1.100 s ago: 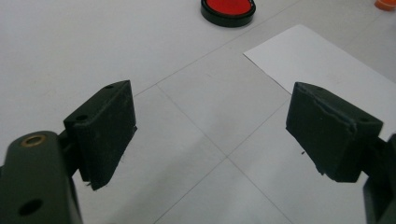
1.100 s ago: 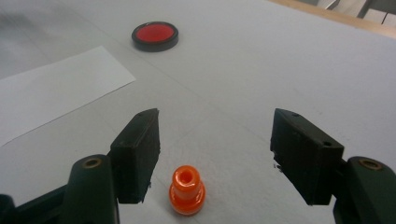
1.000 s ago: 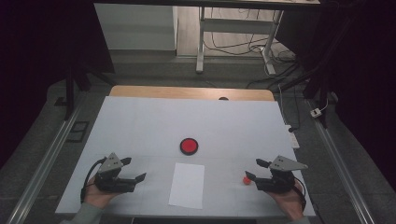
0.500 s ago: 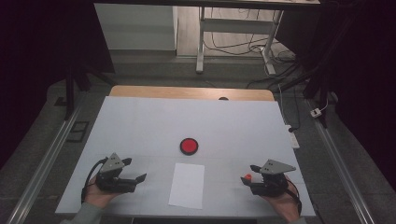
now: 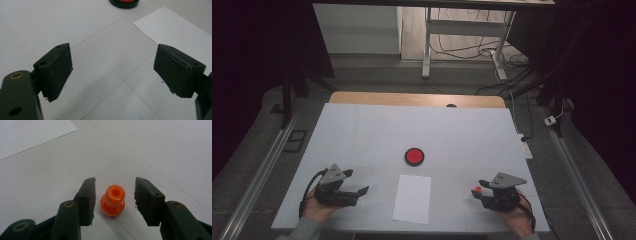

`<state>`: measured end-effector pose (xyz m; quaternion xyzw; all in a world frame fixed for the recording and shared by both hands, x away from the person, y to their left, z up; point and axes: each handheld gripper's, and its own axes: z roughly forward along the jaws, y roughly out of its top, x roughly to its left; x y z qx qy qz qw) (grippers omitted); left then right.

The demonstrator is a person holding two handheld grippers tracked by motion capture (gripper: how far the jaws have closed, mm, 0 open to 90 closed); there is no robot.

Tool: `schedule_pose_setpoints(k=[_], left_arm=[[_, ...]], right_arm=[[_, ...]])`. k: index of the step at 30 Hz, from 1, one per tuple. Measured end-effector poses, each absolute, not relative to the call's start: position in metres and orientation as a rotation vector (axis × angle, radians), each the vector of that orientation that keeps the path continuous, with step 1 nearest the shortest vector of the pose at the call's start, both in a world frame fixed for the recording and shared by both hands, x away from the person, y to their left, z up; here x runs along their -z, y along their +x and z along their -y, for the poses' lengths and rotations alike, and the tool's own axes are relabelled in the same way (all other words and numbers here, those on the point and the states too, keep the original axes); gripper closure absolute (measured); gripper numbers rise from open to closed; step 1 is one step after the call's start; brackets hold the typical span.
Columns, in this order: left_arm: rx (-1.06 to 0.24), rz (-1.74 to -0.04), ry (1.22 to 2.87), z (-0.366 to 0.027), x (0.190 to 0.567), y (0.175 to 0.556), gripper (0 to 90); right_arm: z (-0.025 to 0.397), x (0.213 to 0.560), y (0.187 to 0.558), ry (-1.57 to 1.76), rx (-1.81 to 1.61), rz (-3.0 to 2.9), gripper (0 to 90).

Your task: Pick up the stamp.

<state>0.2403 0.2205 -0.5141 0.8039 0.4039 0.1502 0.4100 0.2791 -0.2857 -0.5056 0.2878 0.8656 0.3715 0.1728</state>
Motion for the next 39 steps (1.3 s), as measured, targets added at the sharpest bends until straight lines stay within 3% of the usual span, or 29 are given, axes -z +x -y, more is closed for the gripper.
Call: schedule_pose_setpoints(k=[18,39], left_arm=[[-0.378,-1.015,2.035,-0.2201,0.5147,0.2408,14.8],[-0.384,-1.013,2.041,-0.2198,0.5144,0.2405,14.9]], right_arm=[[0.2843,0.5098,0.2801,0.794,-1.044,-2.477,70.9],[0.2870,0.5049,0.2778,0.794,-1.086,-2.434,71.7]])
